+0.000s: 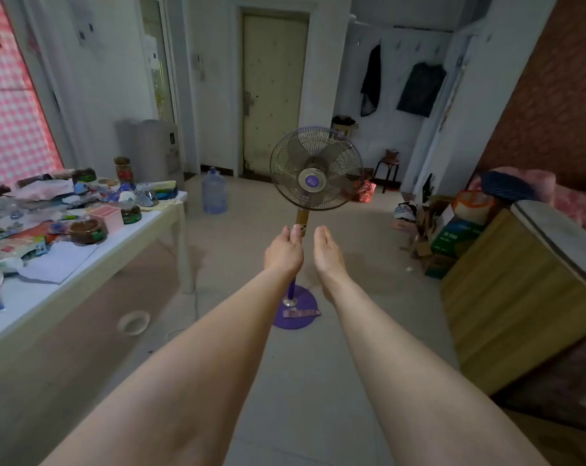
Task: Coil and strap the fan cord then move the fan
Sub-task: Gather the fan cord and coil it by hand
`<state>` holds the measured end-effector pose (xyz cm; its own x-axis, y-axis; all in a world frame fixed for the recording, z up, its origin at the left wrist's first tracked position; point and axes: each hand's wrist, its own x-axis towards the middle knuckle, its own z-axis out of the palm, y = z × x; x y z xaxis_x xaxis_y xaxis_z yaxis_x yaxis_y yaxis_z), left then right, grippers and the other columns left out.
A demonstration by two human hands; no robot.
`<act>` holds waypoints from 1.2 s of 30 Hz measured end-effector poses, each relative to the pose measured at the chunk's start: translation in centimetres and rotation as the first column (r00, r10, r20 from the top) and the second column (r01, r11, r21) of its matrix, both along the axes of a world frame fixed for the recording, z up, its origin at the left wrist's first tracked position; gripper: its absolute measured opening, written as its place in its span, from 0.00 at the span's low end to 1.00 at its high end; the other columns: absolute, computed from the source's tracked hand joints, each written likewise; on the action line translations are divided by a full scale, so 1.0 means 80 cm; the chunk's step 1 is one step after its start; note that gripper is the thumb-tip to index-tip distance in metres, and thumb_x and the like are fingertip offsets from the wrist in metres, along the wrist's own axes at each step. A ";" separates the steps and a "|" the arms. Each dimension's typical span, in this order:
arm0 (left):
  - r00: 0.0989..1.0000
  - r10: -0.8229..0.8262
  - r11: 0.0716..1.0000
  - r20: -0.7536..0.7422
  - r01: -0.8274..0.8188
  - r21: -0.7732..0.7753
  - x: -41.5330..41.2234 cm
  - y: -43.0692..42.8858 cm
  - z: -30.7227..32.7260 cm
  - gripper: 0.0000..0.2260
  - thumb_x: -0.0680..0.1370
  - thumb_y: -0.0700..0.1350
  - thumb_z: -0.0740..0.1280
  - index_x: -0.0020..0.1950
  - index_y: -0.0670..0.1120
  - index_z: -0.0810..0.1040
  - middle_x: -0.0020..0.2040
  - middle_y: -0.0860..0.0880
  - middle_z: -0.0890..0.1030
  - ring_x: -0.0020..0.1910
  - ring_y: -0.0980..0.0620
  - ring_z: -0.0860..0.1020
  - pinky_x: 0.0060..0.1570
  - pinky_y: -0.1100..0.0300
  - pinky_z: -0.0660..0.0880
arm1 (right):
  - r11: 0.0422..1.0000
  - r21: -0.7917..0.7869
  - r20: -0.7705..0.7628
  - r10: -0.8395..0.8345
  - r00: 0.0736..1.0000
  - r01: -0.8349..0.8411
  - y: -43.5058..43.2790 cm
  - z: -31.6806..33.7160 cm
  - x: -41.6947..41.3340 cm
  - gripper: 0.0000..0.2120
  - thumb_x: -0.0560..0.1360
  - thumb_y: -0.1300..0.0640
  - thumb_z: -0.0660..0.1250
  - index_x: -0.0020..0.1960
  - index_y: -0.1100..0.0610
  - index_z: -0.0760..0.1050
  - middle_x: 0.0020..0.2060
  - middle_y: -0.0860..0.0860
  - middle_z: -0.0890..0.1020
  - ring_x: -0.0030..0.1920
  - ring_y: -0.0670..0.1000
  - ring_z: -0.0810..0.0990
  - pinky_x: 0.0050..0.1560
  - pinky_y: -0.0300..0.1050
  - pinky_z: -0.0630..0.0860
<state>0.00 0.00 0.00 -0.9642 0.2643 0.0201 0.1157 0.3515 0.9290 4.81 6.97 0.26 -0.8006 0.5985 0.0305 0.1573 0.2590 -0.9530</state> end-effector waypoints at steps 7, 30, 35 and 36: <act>1.000 0.005 1.000 0.024 -0.005 -0.004 -0.020 0.025 -0.023 0.25 0.82 0.57 0.51 0.76 0.46 0.63 0.74 0.45 0.69 0.74 0.44 0.66 0.71 0.51 0.62 | 0.999 -0.025 0.013 0.027 1.000 -0.027 0.030 -0.022 -0.024 0.26 0.84 0.46 0.48 0.79 0.53 0.55 0.78 0.51 0.60 0.78 0.53 0.58 0.76 0.49 0.55; 0.992 -0.122 0.989 0.038 0.125 -0.076 -0.316 0.100 -0.082 0.25 0.82 0.57 0.51 0.74 0.46 0.66 0.73 0.43 0.71 0.73 0.42 0.67 0.70 0.52 0.63 | 0.987 -0.107 0.023 -0.115 0.993 0.117 0.092 -0.068 -0.299 0.25 0.84 0.47 0.49 0.79 0.53 0.57 0.78 0.51 0.62 0.77 0.53 0.60 0.76 0.48 0.56; 0.988 -0.142 0.985 0.067 0.148 -0.087 -0.365 0.119 -0.100 0.24 0.82 0.57 0.51 0.73 0.46 0.69 0.70 0.41 0.73 0.70 0.40 0.70 0.67 0.53 0.66 | 0.985 -0.121 0.045 -0.122 0.991 0.127 0.111 -0.089 -0.345 0.25 0.84 0.48 0.50 0.79 0.53 0.57 0.78 0.52 0.62 0.77 0.53 0.61 0.74 0.46 0.57; 0.987 -0.144 0.985 0.073 0.151 -0.089 -0.375 0.125 -0.103 0.24 0.82 0.57 0.51 0.73 0.46 0.68 0.70 0.41 0.73 0.70 0.40 0.70 0.67 0.53 0.65 | 0.983 -0.126 0.048 -0.126 0.991 0.131 0.116 -0.093 -0.355 0.24 0.84 0.48 0.50 0.79 0.53 0.57 0.78 0.52 0.62 0.77 0.53 0.61 0.74 0.46 0.57</act>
